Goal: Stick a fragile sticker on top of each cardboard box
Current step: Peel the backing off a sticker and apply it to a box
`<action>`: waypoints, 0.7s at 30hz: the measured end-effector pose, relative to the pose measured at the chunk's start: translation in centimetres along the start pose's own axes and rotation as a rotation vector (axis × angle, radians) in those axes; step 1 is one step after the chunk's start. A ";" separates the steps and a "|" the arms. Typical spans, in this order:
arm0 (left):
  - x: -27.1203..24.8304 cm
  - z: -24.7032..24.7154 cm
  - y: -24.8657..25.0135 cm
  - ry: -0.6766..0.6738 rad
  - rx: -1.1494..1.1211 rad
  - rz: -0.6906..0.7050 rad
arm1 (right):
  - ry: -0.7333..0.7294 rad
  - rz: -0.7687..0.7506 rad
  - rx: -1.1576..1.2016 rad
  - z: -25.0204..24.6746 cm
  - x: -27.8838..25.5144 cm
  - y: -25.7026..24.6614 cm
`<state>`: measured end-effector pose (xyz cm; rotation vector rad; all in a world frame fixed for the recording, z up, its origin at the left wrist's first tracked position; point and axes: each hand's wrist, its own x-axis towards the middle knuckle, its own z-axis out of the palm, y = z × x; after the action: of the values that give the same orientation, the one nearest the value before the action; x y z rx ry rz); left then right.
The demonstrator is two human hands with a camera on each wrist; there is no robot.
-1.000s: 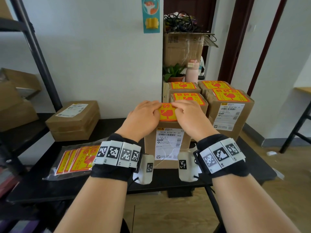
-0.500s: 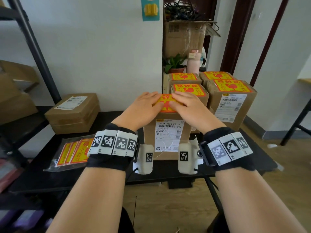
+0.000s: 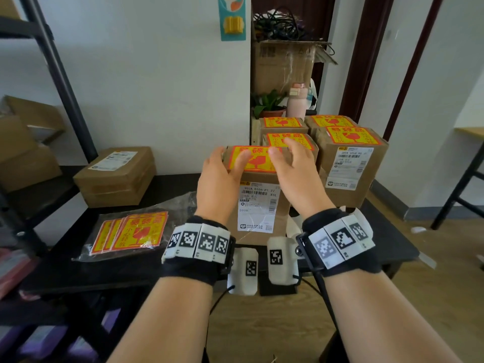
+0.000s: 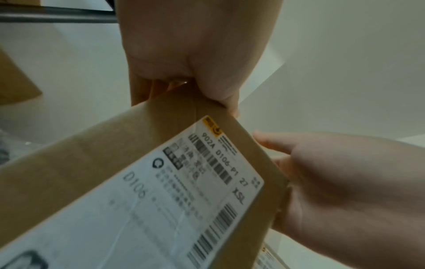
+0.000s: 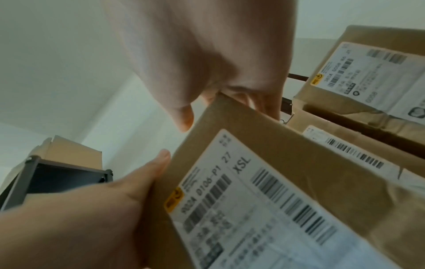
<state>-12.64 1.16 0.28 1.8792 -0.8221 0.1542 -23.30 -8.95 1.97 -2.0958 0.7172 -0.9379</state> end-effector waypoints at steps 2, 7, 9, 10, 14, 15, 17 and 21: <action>-0.5 -0.1 -0.1 0.001 -0.079 -0.100 | 0.019 0.065 0.013 -0.4 -0.5 0.0; -0.8 -1.3 1.0 0.007 -0.081 -0.136 | -0.014 0.077 -0.081 -0.9 -0.8 -0.6; -0.5 -2.2 1.7 0.036 -0.092 -0.109 | 0.016 0.036 -0.060 -0.9 -0.5 -1.3; -0.2 -2.6 2.1 0.056 -0.097 -0.090 | 0.037 0.017 -0.034 -0.8 -0.3 -1.9; 1.8 -4.9 3.7 0.164 -0.129 -0.011 | 0.091 -0.055 0.090 -0.9 0.8 -4.4; 2.5 -5.5 3.9 0.191 -0.141 0.010 | 0.090 -0.064 0.106 -0.9 1.2 -5.0; 4.1 -6.6 3.8 0.230 -0.155 0.039 | 0.069 -0.073 0.114 -0.9 2.7 -6.0; 7.5 -7.7 3.5 0.197 -0.118 0.008 | 0.042 -0.080 0.152 0.6 6.5 -7.1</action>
<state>-7.12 3.39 9.93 1.7191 -0.6895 0.2849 -17.71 -9.20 9.83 -1.9884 0.5683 -1.0491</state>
